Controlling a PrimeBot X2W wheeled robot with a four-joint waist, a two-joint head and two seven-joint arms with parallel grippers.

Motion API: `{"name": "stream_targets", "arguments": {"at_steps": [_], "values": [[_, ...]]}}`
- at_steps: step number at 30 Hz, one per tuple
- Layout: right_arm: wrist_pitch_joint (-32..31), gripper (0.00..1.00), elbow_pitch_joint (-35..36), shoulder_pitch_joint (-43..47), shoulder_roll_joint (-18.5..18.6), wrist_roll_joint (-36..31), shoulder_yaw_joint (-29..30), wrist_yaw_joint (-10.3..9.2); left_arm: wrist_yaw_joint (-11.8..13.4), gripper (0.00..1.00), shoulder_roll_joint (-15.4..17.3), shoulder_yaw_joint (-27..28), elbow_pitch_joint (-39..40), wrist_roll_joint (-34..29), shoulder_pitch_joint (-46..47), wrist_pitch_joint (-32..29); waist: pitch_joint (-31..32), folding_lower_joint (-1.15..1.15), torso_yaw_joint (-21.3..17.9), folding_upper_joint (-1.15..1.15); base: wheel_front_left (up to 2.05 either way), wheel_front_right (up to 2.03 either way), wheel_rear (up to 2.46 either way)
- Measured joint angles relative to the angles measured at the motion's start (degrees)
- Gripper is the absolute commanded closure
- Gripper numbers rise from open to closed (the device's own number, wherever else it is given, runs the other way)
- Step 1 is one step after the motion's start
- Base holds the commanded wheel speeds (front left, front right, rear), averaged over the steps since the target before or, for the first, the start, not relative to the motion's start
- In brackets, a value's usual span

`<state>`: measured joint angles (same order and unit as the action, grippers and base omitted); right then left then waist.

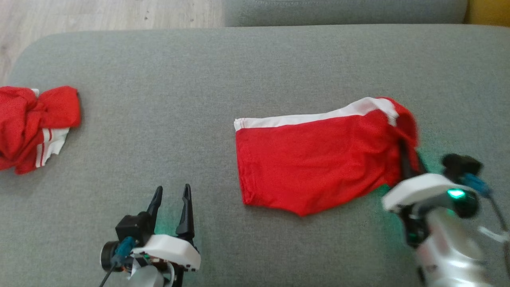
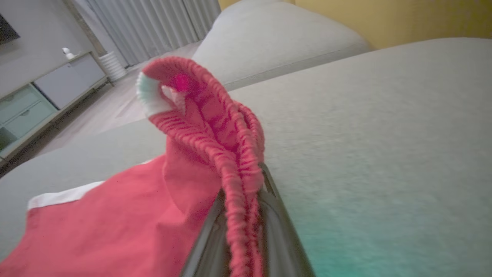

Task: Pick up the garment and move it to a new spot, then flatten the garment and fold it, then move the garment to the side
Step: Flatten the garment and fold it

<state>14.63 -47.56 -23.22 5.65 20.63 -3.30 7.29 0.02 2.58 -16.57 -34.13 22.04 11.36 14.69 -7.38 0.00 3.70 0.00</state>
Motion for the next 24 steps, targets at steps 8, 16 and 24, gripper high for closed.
{"name": "stream_targets", "arguments": {"at_steps": [8,16,24], "values": [[-4.53,1.00,8.18,-0.80,-1.89,9.81,-16.22,0.00,0.03,0.00,-0.01,-1.91,-0.75,0.68,-0.28,0.00,1.03,0.00,1.90,0.00,0.00,0.00,0.00],[-6.20,0.00,9.44,-0.86,-1.99,17.22,-27.94,0.00,0.01,0.00,0.01,-2.02,-1.44,0.64,-0.43,0.00,1.41,0.00,6.17,0.00,0.00,0.00,0.00],[-1.02,0.00,8.46,-0.93,-2.05,19.84,-29.75,0.00,0.58,0.00,0.01,1.09,-0.19,-1.93,-0.75,0.01,2.19,-0.01,5.16,0.00,0.00,0.00,0.00]]}}
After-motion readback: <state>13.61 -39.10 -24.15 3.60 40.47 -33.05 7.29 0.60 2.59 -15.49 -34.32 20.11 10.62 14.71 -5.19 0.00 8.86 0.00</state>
